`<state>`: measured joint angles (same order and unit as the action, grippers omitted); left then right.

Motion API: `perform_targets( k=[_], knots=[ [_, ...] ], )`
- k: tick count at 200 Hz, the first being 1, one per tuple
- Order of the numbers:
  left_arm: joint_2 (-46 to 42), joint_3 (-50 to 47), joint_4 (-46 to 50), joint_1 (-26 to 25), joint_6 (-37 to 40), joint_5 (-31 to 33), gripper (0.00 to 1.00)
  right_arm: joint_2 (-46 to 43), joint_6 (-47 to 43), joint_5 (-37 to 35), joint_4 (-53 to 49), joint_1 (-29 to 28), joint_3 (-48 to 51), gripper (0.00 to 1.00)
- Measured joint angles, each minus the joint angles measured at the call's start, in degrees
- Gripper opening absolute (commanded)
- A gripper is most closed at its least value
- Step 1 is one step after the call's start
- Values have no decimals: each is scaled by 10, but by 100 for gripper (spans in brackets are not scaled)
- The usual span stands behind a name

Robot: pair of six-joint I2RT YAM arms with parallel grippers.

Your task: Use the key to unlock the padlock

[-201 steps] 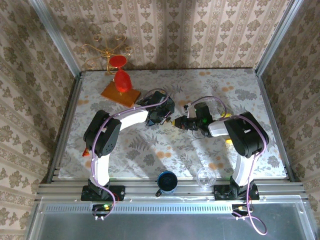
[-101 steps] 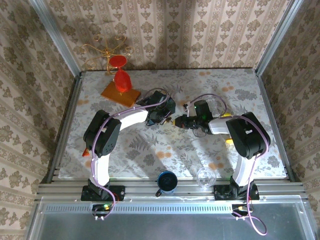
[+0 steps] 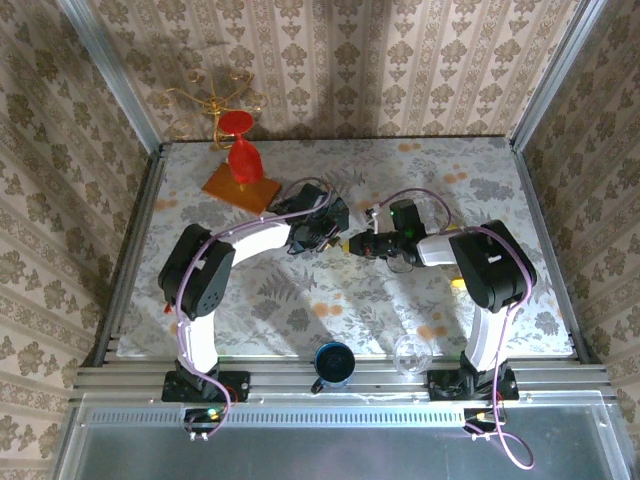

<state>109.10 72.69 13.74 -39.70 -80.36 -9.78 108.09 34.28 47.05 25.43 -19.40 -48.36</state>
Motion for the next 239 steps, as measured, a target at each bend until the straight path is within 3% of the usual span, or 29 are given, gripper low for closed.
perform_targets(
  k=[72, 169, 239],
  knots=[
    [-37, -38, 24, -23, 6, 2, 0, -61, 9, -37, -3, -38, 61, 0],
    [-57, -64, 15, -51, -1, 0, 0, -117, 3, -72, -60, -41, 85, 0],
    [-61, -64, 5, -57, -11, -2, 0, -147, 15, -104, -46, -44, 108, 0]
  ],
)
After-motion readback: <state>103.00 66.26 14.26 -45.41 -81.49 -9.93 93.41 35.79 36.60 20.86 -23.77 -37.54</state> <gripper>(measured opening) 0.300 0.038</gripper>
